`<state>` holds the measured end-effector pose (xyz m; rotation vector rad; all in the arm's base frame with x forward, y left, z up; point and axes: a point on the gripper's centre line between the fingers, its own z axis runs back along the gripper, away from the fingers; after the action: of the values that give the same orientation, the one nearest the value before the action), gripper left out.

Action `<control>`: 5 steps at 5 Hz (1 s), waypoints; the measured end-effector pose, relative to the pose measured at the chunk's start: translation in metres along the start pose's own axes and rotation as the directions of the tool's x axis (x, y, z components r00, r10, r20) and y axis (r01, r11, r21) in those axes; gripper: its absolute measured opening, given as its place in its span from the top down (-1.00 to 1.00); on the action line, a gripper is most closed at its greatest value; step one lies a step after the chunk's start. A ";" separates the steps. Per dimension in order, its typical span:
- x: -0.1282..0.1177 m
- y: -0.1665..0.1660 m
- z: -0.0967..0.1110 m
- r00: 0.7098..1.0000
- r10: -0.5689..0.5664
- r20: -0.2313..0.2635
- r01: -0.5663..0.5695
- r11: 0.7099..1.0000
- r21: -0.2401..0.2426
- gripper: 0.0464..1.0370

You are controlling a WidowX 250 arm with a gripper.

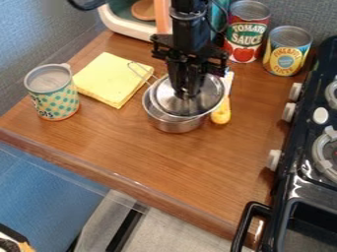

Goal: Place the lid on the pot

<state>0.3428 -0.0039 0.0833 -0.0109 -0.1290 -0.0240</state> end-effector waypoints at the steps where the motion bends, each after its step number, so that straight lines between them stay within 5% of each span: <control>1: 0.005 0.011 -0.011 0.999 0.028 -0.020 -0.028 1.000 0.015 0.52; 5: 0.009 0.021 -0.026 0.998 0.038 -0.054 -0.035 0.998 0.049 0.40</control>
<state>0.3559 0.0168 0.0589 0.0356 -0.0746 0.0153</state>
